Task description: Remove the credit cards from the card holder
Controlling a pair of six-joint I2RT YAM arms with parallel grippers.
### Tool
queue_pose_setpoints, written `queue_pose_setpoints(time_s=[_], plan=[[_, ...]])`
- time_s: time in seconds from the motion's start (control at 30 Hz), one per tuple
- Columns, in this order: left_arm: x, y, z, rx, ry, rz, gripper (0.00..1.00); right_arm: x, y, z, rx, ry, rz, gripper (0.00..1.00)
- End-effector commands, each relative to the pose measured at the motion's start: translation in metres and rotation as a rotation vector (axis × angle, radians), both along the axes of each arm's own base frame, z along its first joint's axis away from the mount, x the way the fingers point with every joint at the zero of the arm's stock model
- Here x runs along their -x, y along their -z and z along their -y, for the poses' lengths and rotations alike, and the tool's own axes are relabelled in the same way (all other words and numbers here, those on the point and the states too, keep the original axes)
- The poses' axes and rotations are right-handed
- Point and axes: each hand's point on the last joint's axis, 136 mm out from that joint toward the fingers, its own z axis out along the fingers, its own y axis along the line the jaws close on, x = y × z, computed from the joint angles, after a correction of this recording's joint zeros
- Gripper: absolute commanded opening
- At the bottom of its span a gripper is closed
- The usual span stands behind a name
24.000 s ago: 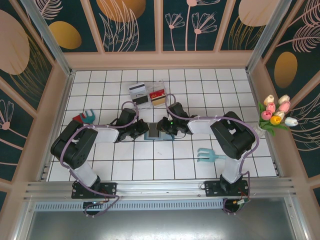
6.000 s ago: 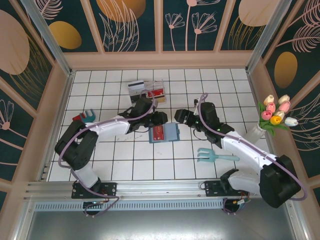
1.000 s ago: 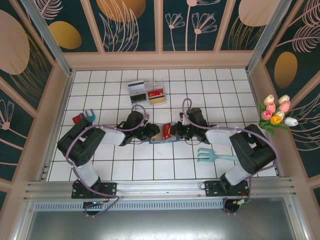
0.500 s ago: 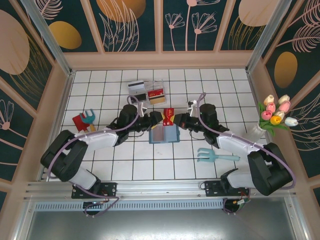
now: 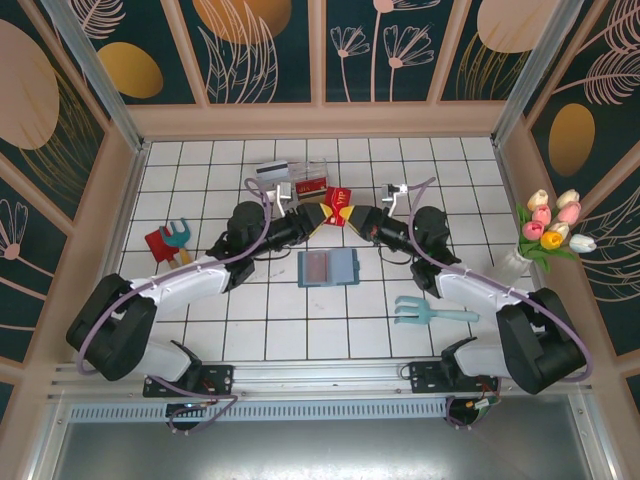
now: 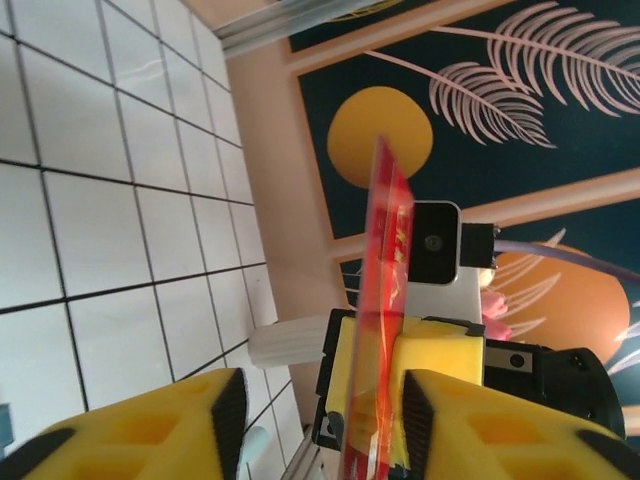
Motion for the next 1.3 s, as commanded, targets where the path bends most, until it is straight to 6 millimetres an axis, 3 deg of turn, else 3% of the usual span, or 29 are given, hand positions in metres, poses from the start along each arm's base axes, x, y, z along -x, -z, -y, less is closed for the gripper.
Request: queue_pose_setpoints(time_s=[0.0,0.3,0.57,0.67,0.7,0.83,0.93,1.07,1.27], plan=[[0.002,-0.041,0.012,0.113,0.049,0.081,0.38,0.008,-0.026,0.006,-0.077,0.000,0.065,0.00],[0.002,-0.063,0.014,0.159,0.064,0.152,0.19,0.012,-0.032,0.007,-0.090,-0.012,0.066,0.01],[0.004,-0.064,0.013,0.147,0.065,0.182,0.11,0.013,-0.030,0.011,-0.084,-0.014,0.060,0.02],[0.003,-0.062,0.012,0.136,0.057,0.192,0.03,0.011,-0.025,0.012,-0.068,-0.011,0.047,0.05],[0.002,-0.062,0.012,0.125,0.052,0.201,0.00,0.010,-0.021,0.013,-0.055,-0.008,0.036,0.09],[-0.017,-0.038,0.004,-0.088,-0.039,0.227,0.00,0.002,0.003,0.019,0.066,0.031,-0.013,0.56],[-0.034,-0.019,-0.008,-0.331,-0.103,0.274,0.00,-0.008,0.024,0.029,0.225,0.092,-0.034,0.75],[-0.051,-0.013,-0.022,-0.620,-0.091,0.426,0.00,-0.015,0.049,0.048,0.412,0.188,-0.041,0.85],[-0.078,-0.033,-0.041,-0.946,-0.067,0.696,0.00,-0.016,0.071,0.066,0.556,0.241,-0.048,0.95]])
